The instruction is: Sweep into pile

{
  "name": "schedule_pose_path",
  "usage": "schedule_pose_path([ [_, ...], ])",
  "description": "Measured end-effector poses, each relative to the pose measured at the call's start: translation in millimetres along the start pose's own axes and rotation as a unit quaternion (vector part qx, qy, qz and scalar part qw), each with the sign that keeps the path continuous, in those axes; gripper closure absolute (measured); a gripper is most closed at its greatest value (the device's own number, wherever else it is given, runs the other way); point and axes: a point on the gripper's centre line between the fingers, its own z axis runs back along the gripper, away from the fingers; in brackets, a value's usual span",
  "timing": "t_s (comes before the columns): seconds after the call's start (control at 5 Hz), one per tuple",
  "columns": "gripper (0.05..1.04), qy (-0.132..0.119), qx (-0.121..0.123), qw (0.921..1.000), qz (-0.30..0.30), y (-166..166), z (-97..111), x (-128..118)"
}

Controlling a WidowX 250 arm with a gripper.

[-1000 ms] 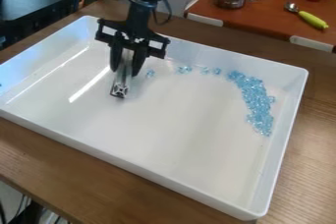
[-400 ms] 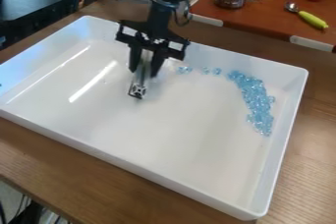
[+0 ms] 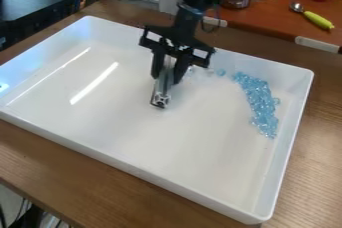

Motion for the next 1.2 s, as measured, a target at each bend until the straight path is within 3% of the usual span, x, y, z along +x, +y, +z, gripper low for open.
schedule_pose_path([
  [0.4, 0.708, -0.019, 0.002, 0.9998, -0.010, -25, 4, -2],
  [0.8, 0.708, -0.023, -0.027, 0.9983, -0.047, -83, 24, -37],
  [1.2, 0.708, -0.030, -0.030, 0.9978, -0.052, -105, 30, -43],
])
